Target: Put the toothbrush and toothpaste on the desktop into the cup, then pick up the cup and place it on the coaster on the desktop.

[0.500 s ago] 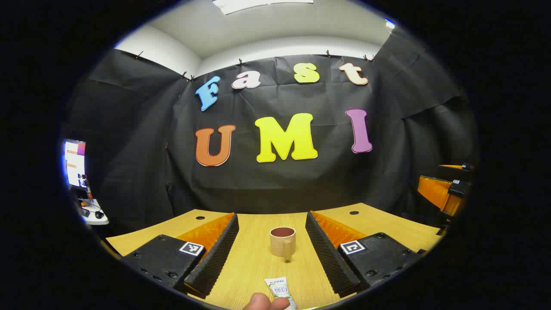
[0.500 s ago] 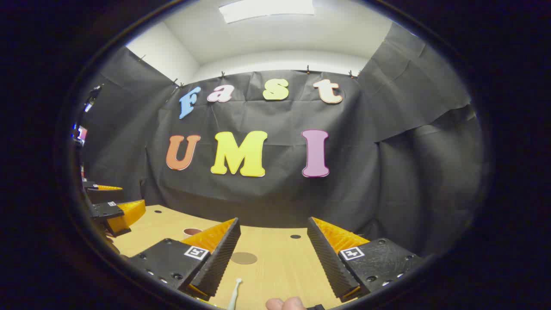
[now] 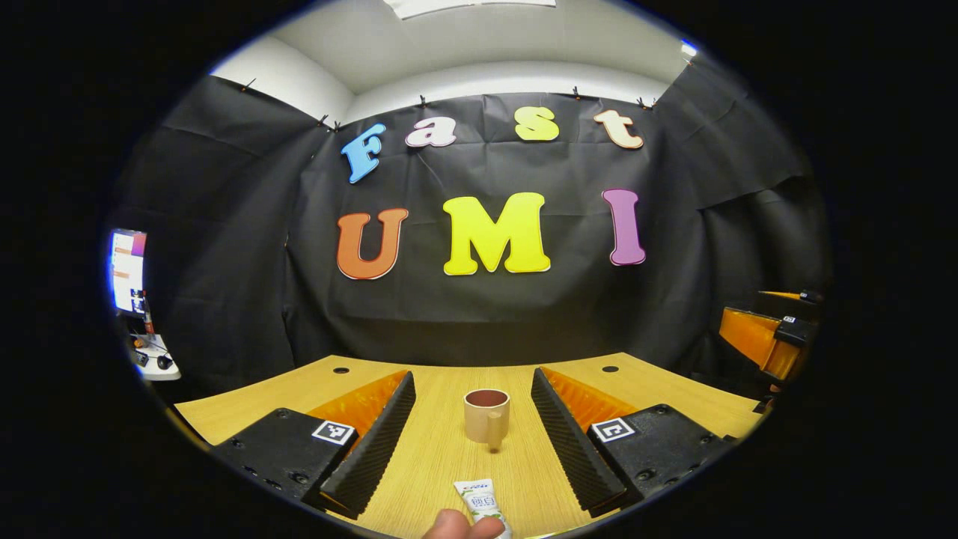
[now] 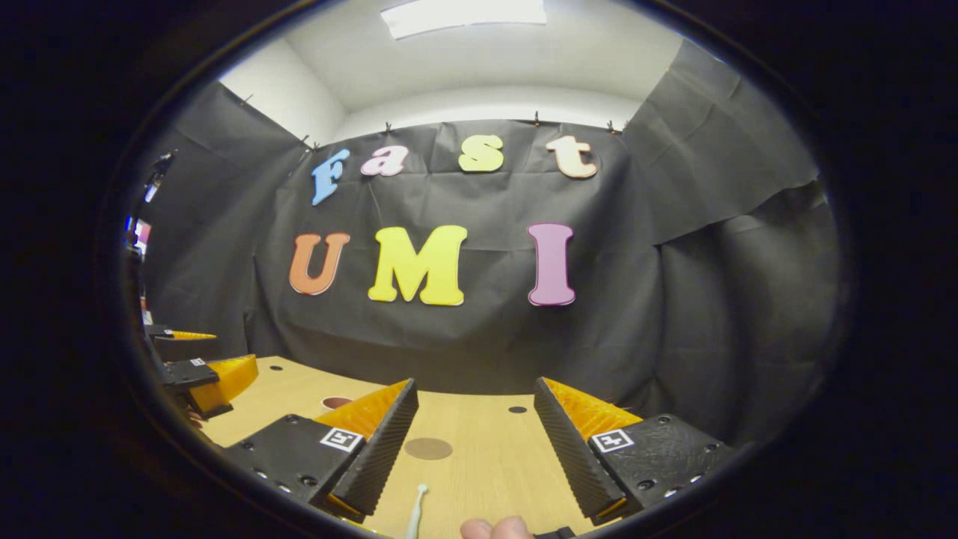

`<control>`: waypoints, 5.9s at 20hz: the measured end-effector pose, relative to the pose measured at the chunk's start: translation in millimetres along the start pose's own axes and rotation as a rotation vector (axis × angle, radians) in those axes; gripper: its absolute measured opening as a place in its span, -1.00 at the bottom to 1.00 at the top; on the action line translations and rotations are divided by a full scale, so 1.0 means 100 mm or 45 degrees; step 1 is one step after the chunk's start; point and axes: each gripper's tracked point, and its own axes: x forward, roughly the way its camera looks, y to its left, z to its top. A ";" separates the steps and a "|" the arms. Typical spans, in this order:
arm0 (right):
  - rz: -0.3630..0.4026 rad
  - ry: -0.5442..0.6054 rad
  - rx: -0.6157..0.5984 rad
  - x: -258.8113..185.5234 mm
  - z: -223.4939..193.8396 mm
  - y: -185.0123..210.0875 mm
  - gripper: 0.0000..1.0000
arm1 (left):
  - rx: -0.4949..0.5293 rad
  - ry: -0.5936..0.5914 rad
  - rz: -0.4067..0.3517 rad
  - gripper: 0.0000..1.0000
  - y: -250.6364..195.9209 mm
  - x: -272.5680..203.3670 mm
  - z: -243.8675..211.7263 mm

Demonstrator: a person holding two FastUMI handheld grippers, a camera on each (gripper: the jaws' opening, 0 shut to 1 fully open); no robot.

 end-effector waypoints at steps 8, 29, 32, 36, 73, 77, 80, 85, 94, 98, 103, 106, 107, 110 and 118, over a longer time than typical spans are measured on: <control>-0.019 0.001 0.011 0.04 -0.01 -0.04 0.89 | -0.014 0.009 -0.003 0.97 -0.01 0.01 -0.03; 0.040 0.244 -0.011 -0.03 -0.91 0.17 0.89 | -0.032 0.387 -0.028 0.99 -0.15 -0.13 -1.07; 0.063 0.328 -0.016 -0.06 -1.16 0.24 0.89 | -0.050 0.496 -0.039 0.99 -0.17 -0.18 -1.32; 0.087 0.405 -0.030 -0.09 -1.38 0.32 0.89 | -0.083 0.681 -0.070 0.99 -0.23 -0.26 -1.67; 0.132 0.730 0.000 -0.03 -2.11 0.60 0.89 | -0.109 0.803 -0.061 -0.16 -0.06 -0.23 -1.83; 0.141 0.767 -0.011 0.00 -2.18 0.68 0.89 | -0.078 0.680 -0.065 -0.28 -0.05 -0.23 -1.62; 0.131 0.798 -0.018 0.05 -2.21 0.71 0.89 | -0.097 0.631 -0.085 -0.30 -0.05 -0.23 -1.54; 0.088 0.887 -0.047 0.14 -2.39 0.69 0.77 | -0.110 0.553 -0.065 -0.31 0.02 -0.17 -1.33; 0.012 0.990 0.040 0.17 -2.62 0.69 -0.31 | -0.128 0.465 -0.027 -0.31 0.17 -0.07 -1.09; -0.002 0.985 0.042 0.21 -2.63 0.64 -0.88 | -0.149 0.459 -0.023 -0.31 0.19 -0.05 -1.07; 0.070 0.990 0.106 0.21 -2.63 0.69 -0.99 | -0.161 0.431 -0.032 -0.31 0.18 0.03 -1.01; 0.110 0.977 0.136 0.19 -2.59 0.71 -0.99 | -0.159 0.400 -0.048 -0.31 0.16 0.13 -0.91; 0.114 0.970 0.150 0.19 -2.56 0.70 -0.99 | -0.156 0.386 -0.057 -0.31 0.15 0.17 -0.86; 0.125 0.943 0.179 0.18 -2.47 0.67 -0.99 | -0.153 0.323 -0.076 -0.31 0.15 0.36 -0.65; 0.151 0.851 0.184 0.18 -2.19 0.59 -0.99 | -0.143 0.172 -0.058 -0.31 0.35 1.20 -0.36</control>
